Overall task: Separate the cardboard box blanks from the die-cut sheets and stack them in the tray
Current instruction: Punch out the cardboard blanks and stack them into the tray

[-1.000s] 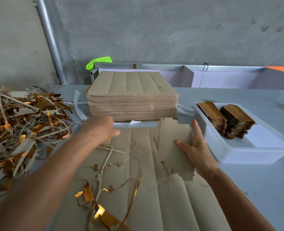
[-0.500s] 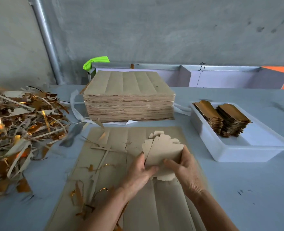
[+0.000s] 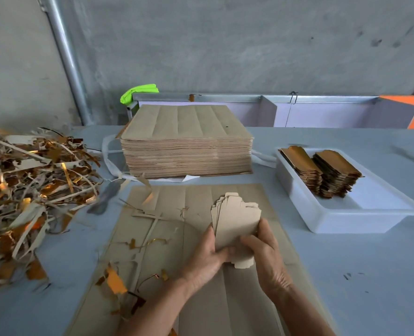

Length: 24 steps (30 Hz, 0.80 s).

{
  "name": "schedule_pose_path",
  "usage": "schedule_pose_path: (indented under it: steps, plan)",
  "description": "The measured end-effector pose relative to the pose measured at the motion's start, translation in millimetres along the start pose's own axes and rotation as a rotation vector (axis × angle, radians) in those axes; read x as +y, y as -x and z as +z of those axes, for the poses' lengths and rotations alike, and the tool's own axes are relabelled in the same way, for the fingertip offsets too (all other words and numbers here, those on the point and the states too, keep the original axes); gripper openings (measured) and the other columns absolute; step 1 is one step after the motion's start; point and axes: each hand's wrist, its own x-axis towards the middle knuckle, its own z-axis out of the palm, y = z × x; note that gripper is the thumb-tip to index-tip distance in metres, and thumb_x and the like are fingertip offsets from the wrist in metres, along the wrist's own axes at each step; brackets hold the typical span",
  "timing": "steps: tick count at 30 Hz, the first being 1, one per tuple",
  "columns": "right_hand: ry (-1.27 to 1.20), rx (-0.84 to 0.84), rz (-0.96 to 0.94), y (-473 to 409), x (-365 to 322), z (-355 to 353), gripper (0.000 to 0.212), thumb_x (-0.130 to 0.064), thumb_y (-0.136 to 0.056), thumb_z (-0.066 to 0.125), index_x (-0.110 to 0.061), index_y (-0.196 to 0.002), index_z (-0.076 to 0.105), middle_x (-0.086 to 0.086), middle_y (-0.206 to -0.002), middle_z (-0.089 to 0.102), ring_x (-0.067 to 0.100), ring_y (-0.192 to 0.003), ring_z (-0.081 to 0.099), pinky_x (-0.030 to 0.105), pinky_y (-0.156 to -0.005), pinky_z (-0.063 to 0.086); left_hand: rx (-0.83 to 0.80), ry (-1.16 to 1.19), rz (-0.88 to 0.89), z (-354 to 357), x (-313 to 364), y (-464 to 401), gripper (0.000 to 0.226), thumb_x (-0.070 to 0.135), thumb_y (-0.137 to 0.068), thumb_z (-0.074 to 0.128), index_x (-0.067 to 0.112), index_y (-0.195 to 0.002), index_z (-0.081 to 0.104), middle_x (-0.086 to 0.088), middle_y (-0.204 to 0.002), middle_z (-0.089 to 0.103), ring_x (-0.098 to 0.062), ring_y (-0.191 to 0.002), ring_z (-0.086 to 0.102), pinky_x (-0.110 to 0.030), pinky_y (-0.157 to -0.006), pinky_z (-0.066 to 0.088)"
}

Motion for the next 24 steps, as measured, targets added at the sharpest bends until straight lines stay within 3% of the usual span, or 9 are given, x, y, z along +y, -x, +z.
schedule_pose_path:
  steps: [3, 6, 8, 10, 13, 17, 20, 22, 24]
  plan:
    - [-0.041, -0.013, -0.016, -1, -7, -6, 0.029, 0.007, -0.082, 0.047, -0.012, -0.094, 0.065, 0.004, -0.086, 0.066, 0.019, -0.086, 0.056, 0.03, -0.074, 0.046, 0.057, -0.048, 0.083, 3, 4, -4, 0.043, -0.017, -0.083, 0.055, 0.018, -0.108, 0.054, -0.007, -0.11, 0.066, -0.01, -0.101, 0.063, -0.024, -0.088, 0.05]
    - [-0.12, -0.01, -0.014, -2, -21, -19, 0.033, -0.001, -0.09, 0.043, -0.018, -0.101, 0.07, 0.001, -0.105, 0.071, 0.016, -0.102, 0.063, 0.029, -0.084, 0.049, 0.164, -0.358, 0.276, 7, 10, -5, 0.043, -0.016, -0.082, 0.054, 0.014, -0.111, 0.058, -0.005, -0.104, 0.068, -0.014, -0.096, 0.065, -0.024, -0.086, 0.051]
    - [-0.205, 0.065, 0.158, -5, -30, -32, 0.026, -0.026, -0.098, 0.042, -0.017, -0.105, 0.066, 0.009, -0.112, 0.069, 0.023, -0.104, 0.065, 0.034, -0.081, 0.052, 0.278, -0.803, 0.511, 7, 15, -4, 0.032, -0.013, -0.08, 0.056, 0.006, -0.104, 0.064, -0.006, -0.085, 0.069, -0.023, -0.075, 0.067, -0.028, -0.066, 0.054]
    - [-0.255, 0.026, 0.335, -8, -37, -43, 0.043, -0.046, -0.094, 0.046, -0.007, -0.106, 0.062, 0.018, -0.105, 0.069, 0.033, -0.095, 0.068, 0.042, -0.073, 0.055, 0.298, -1.128, 0.747, 7, 16, -4, 0.021, -0.006, -0.08, 0.053, 0.005, -0.091, 0.067, -0.007, -0.075, 0.067, -0.022, -0.064, 0.064, -0.029, -0.057, 0.054]
    - [-0.254, -0.032, 0.418, -8, -42, -44, 0.032, -0.023, -0.086, 0.065, 0.003, -0.105, 0.061, 0.02, -0.09, 0.069, 0.032, -0.081, 0.07, 0.037, -0.062, 0.058, 0.213, -1.372, 0.881, 12, 12, -3, 0.012, 0.002, -0.077, 0.07, 0.006, -0.088, 0.068, -0.009, -0.082, 0.067, -0.023, -0.077, 0.066, -0.034, -0.072, 0.057]
    - [-0.162, 0.054, 0.387, -8, -29, -49, 0.022, 0.007, -0.085, 0.059, -0.009, -0.099, 0.064, 0.013, -0.092, 0.068, 0.029, -0.085, 0.064, 0.036, -0.066, 0.055, 0.224, -1.231, 0.766, 10, 7, -2, 0.046, -0.009, -0.069, 0.056, 0.004, -0.113, 0.063, -0.012, -0.114, 0.063, -0.024, -0.11, 0.06, -0.034, -0.102, 0.042]
    - [-0.166, 0.033, 0.289, -6, -22, -59, 0.029, 0.004, -0.082, 0.063, -0.015, -0.103, 0.067, 0.01, -0.097, 0.068, 0.031, -0.091, 0.063, 0.038, -0.065, 0.056, 0.337, -0.587, 0.248, -2, 18, -11, 0.06, -0.017, -0.077, 0.044, 0.008, -0.131, 0.047, -0.011, -0.134, 0.048, -0.019, -0.122, 0.048, -0.029, -0.107, 0.035]
    - [-0.182, -0.025, 0.215, -4, -17, -60, 0.031, 0.003, -0.077, 0.065, -0.014, -0.102, 0.071, 0.011, -0.097, 0.07, 0.031, -0.09, 0.064, 0.034, -0.061, 0.056, 0.372, -0.191, -0.023, -6, 25, -19, 0.041, 0.01, -0.085, 0.056, 0.013, -0.124, 0.047, -0.009, -0.129, 0.052, -0.016, -0.108, 0.053, -0.032, -0.096, 0.043]
    - [-0.147, -0.093, 0.129, -4, -13, -59, 0.031, -0.004, -0.074, 0.067, -0.014, -0.103, 0.072, 0.012, -0.101, 0.071, 0.032, -0.093, 0.066, 0.035, -0.067, 0.058, 0.344, -0.055, -0.14, -7, 24, -25, 0.043, 0.043, -0.082, 0.062, 0.015, -0.114, 0.052, -0.009, -0.116, 0.059, -0.022, -0.101, 0.059, -0.041, -0.091, 0.049]
